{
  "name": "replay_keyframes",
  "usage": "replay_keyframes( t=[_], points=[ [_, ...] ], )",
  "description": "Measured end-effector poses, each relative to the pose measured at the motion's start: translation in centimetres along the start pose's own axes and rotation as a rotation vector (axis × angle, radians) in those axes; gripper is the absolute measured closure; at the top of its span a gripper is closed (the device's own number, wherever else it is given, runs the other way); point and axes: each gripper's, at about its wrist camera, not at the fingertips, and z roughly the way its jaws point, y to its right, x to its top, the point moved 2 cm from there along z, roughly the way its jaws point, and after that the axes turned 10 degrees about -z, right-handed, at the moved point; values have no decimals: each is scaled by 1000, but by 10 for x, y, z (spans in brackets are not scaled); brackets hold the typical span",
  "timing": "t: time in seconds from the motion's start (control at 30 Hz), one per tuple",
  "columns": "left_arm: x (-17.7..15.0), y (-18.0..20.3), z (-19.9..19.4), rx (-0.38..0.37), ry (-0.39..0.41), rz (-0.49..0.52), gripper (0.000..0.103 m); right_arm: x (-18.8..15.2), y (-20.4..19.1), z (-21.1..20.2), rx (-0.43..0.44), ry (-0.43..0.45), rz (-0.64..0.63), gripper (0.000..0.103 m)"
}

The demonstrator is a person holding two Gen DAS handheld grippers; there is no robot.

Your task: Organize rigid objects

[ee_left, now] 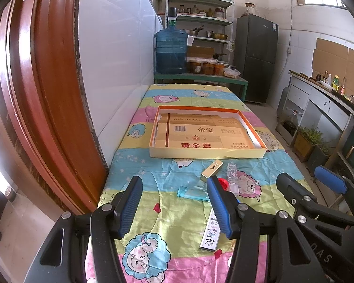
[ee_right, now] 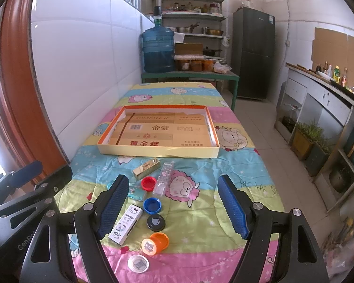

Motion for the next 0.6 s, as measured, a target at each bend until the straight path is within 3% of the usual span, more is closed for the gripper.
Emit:
replay_keyframes(
  t=[0.6],
  points=[
    [-6,3,2,-2,-11,0,46,-1,1,1,-1,0,1,24]
  ],
)
